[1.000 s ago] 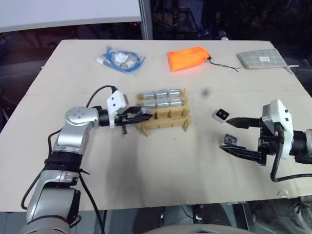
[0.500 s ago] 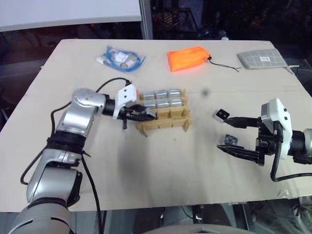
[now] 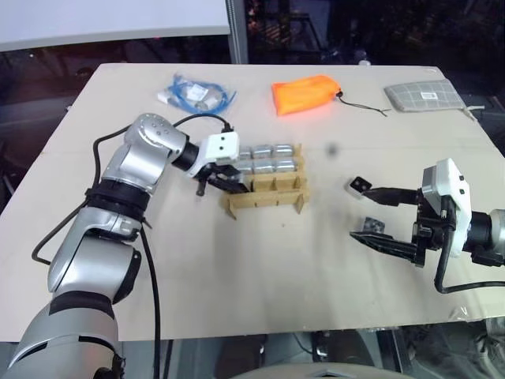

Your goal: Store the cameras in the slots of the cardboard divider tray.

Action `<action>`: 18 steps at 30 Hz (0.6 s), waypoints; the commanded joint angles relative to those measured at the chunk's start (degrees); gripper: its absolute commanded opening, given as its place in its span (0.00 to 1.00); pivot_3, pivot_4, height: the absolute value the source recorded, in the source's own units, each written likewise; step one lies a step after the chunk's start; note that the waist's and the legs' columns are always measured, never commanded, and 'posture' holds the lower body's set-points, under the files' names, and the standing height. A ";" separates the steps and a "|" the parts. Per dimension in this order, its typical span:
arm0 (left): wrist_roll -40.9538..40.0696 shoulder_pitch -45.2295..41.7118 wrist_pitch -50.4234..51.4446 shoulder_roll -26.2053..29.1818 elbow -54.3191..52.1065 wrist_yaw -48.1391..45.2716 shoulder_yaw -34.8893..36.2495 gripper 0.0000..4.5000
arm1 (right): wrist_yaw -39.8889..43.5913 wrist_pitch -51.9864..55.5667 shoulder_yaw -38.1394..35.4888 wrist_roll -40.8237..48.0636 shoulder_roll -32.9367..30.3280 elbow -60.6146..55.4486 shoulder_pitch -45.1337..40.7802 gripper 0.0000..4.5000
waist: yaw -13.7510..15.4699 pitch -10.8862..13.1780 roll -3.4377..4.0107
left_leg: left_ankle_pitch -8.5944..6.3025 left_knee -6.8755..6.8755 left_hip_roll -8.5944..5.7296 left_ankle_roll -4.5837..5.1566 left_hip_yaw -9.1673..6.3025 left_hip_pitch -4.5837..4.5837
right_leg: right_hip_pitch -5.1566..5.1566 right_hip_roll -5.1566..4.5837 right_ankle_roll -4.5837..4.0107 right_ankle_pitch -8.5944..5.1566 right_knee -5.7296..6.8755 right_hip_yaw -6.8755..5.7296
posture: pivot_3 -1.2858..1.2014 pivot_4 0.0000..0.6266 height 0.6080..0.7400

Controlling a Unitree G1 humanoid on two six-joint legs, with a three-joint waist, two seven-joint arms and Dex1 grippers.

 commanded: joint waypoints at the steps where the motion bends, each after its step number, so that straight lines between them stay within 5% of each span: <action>1: 0.42 -1.47 -1.26 -0.70 0.64 1.67 1.52 0.80 | 0.23 -1.45 -1.00 0.10 -0.20 -1.41 -0.10 1.00 | 0.15 0.00 0.00 | 0.00 0.00 0.00 0.00 0.01 0.00 | 0.00 0.00 0.00 0.00 0.00 0.00 | 0.52 0.24 1.00; 3: 0.02 -1.61 -1.27 -1.19 0.91 2.64 2.42 0.99 | 0.36 -1.51 -1.03 -0.04 -0.21 -1.31 -0.02 1.00 | 0.34 0.01 -0.03 | 0.00 0.06 0.00 0.00 -0.02 0.00 | 0.01 -0.01 0.00 0.00 0.04 -0.03 | 0.52 0.24 1.00; 12: -16.74 -0.51 14.09 -2.55 -7.42 2.71 16.63 0.99 | 0.57 -3.02 -1.91 -1.75 0.27 -0.35 2.43 1.00 | -0.04 0.07 -0.11 | 0.00 0.15 0.02 0.00 -0.04 -0.04 | -0.03 -0.02 0.01 0.00 0.15 -0.01 | 0.52 0.24 1.00; 18: -33.22 12.68 25.79 -0.84 -25.58 3.72 28.45 0.99 | 0.25 -6.33 -2.44 -6.07 2.23 2.18 6.10 1.00 | -0.42 0.06 -0.09 | 0.13 0.13 0.07 -0.21 0.02 0.01 | -0.06 -0.03 0.01 0.00 0.22 0.10 | 0.52 0.24 1.00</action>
